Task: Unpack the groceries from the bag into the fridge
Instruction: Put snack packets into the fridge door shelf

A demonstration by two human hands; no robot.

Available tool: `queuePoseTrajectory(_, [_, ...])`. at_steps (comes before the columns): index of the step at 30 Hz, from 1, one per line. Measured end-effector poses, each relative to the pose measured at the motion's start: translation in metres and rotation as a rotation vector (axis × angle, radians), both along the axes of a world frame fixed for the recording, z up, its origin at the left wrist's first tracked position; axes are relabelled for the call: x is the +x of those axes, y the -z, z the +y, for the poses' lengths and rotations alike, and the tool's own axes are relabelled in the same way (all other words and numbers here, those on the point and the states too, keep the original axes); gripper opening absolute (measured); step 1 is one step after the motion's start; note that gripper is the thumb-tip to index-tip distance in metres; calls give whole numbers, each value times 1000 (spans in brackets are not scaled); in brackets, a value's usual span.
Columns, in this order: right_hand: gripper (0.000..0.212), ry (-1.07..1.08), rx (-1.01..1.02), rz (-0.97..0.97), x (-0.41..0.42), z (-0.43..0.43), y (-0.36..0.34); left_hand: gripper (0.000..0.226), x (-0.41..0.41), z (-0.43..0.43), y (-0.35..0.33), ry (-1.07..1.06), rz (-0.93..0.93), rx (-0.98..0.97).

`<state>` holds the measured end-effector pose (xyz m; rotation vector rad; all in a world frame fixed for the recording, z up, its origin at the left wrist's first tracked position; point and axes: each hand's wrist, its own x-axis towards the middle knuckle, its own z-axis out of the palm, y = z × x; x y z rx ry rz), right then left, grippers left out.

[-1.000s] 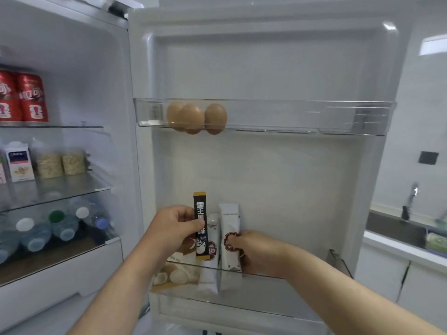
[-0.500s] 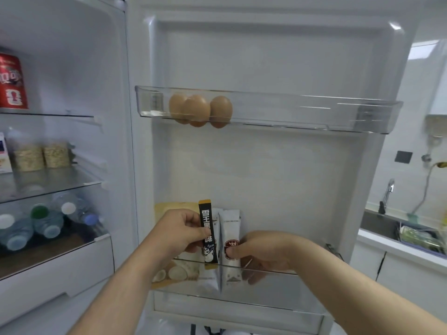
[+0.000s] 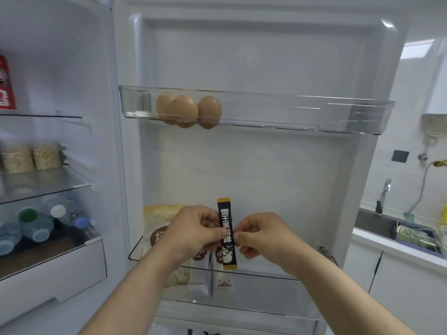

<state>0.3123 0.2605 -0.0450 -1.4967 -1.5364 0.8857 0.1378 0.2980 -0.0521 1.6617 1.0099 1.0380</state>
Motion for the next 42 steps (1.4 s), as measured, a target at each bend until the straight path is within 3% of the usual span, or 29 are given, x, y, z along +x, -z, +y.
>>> queuePoseTrajectory(8, [10,-23,-45,83,12,-1,0,16,11,-2,-3,23,22,0])
queuePoseTrajectory(15, [16,-12,-91,6,19,5,4,16,12,-1,-1,11,21,-17])
queuePoseTrajectory(18, [16,-1,-166,-36,25,9,9,1,3,2,3,-50,147,58])
queuePoseTrajectory(21, [15,-45,-270,-54,26,11,16,11,-9,5,10,-113,343,177])
queuePoseTrajectory(28, [18,-160,-459,-107,25,19,29,9,-21,-13,3,205,556,88])
queuePoseTrajectory(34, [5,-125,-554,-136,28,25,36,14,-19,-13,3,224,604,65])
queuePoseTrajectory(42, [16,-105,-582,-153,29,27,36,10,-20,-11,5,249,598,63])
